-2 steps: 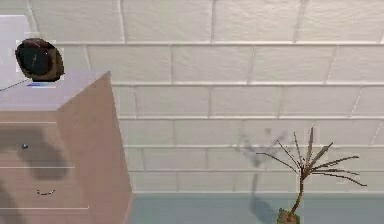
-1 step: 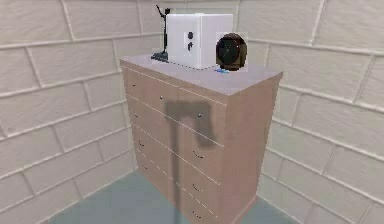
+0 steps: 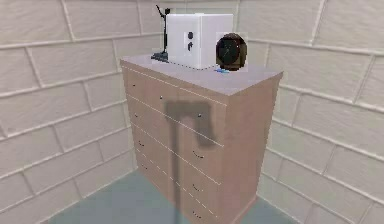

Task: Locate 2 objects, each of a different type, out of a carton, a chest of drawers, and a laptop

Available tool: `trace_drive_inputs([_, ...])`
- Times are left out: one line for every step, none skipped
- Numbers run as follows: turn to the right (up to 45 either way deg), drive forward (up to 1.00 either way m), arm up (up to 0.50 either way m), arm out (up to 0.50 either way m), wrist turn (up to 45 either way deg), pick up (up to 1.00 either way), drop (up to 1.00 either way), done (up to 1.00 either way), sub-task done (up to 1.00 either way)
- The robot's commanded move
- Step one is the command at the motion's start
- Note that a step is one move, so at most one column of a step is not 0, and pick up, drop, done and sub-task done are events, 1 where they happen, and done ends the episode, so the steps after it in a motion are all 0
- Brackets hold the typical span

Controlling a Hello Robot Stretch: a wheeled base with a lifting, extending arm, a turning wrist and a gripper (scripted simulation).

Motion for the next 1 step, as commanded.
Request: trace_drive_inputs([-45.0,0.00,0.00,0.00,0.0,0.00,0.00,0.00,0.00])
